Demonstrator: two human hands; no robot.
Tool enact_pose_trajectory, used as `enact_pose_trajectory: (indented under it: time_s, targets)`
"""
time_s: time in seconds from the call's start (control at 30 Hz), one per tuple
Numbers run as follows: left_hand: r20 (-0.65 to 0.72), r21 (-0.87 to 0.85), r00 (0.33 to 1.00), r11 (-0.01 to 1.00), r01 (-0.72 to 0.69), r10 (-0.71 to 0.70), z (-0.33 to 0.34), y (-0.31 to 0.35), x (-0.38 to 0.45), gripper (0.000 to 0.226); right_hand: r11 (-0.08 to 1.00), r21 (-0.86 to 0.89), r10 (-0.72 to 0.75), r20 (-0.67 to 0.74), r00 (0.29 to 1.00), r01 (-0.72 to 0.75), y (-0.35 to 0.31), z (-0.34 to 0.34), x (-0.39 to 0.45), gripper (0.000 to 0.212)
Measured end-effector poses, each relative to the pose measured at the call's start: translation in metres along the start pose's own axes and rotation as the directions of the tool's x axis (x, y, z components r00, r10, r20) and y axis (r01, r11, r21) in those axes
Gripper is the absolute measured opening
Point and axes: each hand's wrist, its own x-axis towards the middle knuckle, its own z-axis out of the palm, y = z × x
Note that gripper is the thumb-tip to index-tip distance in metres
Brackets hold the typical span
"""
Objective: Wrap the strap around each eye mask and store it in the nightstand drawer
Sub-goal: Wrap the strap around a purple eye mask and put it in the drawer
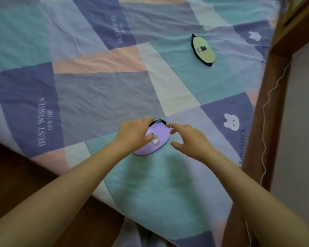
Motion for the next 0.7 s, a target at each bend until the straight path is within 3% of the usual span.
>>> enact_pose_trajectory:
  time_s: [0.23,0.37,0.47,0.57,0.67,0.7]
  targets:
    - [0.086,-0.047,0.989,0.991,0.125,-0.121,0.09,-0.012,0.055,0.051,0.998,0.067,0.006,0.128,0.992,-0.015,0.052,0.071,0.059,0.059]
    - [0.035,-0.157,0.974,0.961,0.226,-0.223,0.105,-0.017,0.056,0.049,0.995,0.1,0.001,0.153,0.988,-0.016,0.064,0.094,0.071,0.062]
    - [0.068,-0.454,0.965,0.853,0.257,-0.254,0.097,-0.013,0.05,0.049,0.985,0.171,-0.004,0.11,0.994,-0.015,0.062,0.097,0.071,0.065]
    - [0.006,-0.693,0.977,0.703,0.159,-0.215,0.074,0.0,0.049,0.051,0.941,0.339,0.007,0.028,1.0,-0.016,0.054,0.086,0.069,0.066]
    - [-0.111,-0.827,0.965,0.561,0.043,-0.237,0.047,0.014,0.051,0.05,0.832,0.555,0.037,-0.073,0.997,0.01,0.044,0.065,0.068,0.043]
    - [-0.163,-0.831,0.956,0.557,0.0,-0.243,0.039,0.017,0.051,0.049,0.792,0.61,0.042,-0.111,0.993,0.035,0.04,0.056,0.068,0.033]
